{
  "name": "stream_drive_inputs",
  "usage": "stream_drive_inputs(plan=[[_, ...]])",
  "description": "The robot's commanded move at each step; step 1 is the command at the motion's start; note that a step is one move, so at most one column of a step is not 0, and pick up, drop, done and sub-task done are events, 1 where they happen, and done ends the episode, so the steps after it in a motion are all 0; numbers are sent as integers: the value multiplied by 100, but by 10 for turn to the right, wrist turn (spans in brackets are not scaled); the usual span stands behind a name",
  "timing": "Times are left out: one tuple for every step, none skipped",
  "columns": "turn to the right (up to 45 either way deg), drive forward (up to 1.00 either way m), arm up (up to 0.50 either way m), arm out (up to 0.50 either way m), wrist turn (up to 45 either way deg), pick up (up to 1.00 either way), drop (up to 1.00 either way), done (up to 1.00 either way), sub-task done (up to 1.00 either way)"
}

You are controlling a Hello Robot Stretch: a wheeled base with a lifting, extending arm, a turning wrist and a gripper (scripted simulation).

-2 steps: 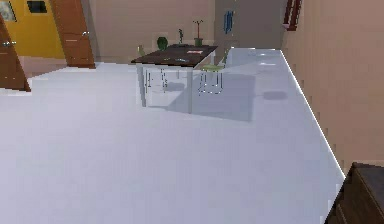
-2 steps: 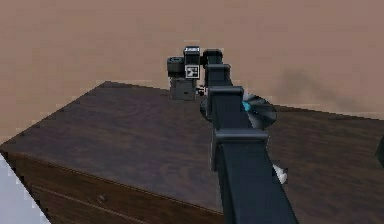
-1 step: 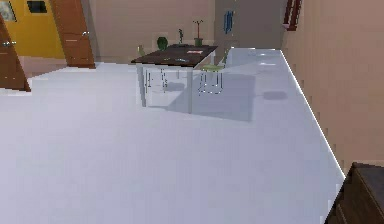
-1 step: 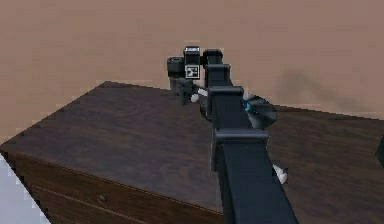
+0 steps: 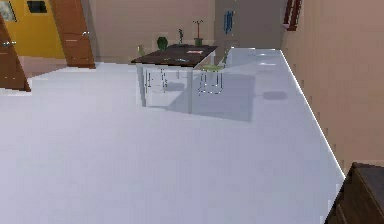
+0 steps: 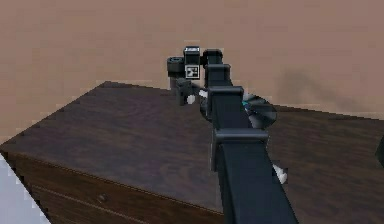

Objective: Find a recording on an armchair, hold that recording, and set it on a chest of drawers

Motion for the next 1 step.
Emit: stream_drive_inputs(plan=[[0,0,-6,0,0,0,0,0,0]])
